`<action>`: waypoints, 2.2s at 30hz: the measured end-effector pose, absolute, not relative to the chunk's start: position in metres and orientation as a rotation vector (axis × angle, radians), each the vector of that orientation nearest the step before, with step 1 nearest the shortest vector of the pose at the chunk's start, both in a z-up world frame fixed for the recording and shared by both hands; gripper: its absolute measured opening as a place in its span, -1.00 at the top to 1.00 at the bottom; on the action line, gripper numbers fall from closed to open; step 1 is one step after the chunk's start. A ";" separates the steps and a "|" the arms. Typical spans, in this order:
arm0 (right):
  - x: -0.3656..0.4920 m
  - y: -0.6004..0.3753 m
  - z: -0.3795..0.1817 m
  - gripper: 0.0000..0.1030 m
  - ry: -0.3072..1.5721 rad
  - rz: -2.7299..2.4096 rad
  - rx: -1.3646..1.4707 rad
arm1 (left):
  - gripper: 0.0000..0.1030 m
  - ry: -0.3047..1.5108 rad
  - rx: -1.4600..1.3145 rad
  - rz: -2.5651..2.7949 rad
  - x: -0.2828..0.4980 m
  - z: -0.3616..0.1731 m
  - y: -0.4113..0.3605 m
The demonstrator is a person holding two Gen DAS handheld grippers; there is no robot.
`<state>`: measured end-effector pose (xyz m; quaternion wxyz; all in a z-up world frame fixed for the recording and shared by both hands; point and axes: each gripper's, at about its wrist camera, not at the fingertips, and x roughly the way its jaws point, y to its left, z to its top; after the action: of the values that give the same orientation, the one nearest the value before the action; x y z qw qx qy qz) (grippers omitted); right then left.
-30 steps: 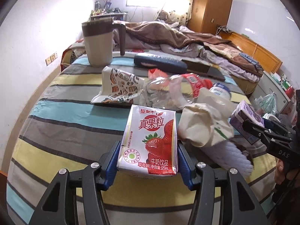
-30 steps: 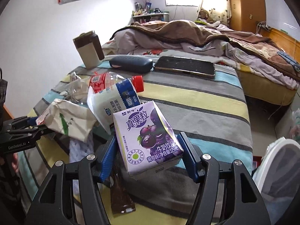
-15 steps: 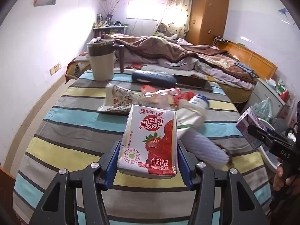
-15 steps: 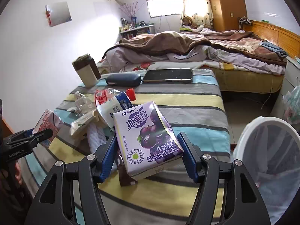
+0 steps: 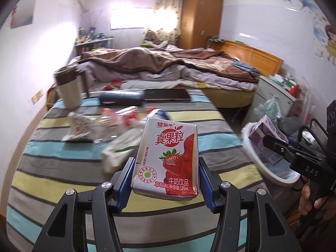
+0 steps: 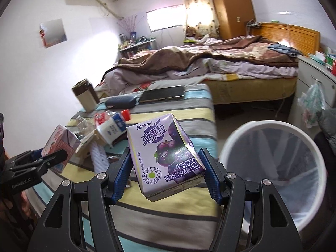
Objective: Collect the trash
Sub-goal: 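Carry both milk cartons over the white bin and release them, then move both tools back toward the remaining trash on the bed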
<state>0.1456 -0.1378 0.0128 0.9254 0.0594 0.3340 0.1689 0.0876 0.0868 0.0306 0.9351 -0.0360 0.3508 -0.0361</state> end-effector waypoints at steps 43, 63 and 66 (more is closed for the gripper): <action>0.136 -0.266 -0.018 -0.28 0.794 -0.067 0.099 | -0.23 0.818 0.077 -0.449 0.157 -0.003 -0.129; 0.124 -0.221 0.006 -0.28 0.703 0.010 0.095 | -0.24 0.717 0.027 -0.337 0.111 0.029 -0.056; 0.122 -0.210 0.008 -0.28 0.691 0.038 0.087 | -0.24 0.705 0.012 -0.318 0.103 0.032 -0.039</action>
<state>0.1222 -0.2099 0.0082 0.9397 0.0424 0.3388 0.0187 0.1030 -0.0386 0.0324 0.9261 0.0059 0.3439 -0.1549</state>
